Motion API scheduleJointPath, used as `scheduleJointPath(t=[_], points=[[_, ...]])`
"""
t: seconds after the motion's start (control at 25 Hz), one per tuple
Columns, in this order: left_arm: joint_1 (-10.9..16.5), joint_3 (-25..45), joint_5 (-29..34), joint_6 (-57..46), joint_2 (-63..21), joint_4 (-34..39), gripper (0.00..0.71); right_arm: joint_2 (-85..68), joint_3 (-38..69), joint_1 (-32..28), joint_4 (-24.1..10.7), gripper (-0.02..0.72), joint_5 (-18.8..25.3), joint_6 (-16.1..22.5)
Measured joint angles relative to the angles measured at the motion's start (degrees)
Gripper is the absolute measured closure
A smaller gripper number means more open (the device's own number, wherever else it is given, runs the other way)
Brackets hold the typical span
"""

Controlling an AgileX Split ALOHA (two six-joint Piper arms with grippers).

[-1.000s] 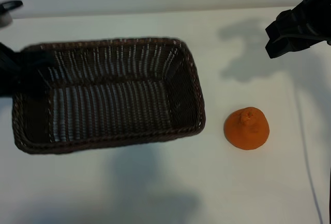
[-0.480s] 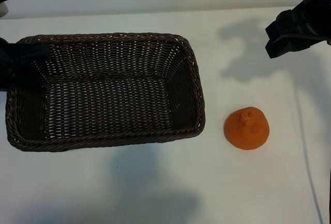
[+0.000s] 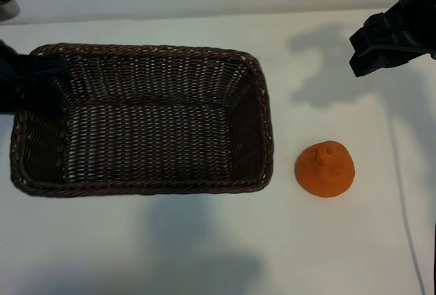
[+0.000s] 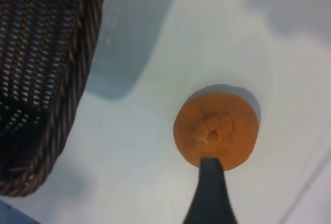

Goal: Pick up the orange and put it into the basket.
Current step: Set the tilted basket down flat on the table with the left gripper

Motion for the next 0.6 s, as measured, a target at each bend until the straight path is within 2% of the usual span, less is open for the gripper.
scheduleJointPath(t=[0.36, 0.6], points=[[0.0, -7.77, 0.57, 3.85, 8.76, -6.42, 0.554, 0.0, 0.0, 0.0, 0.0, 0.179, 0.0, 0.0], [0.0, -10.52, 1.49, 6.6, 14.57, -10.3, 0.554, 0.0, 0.0, 0.0, 0.0, 0.179, -0.23, 0.0]])
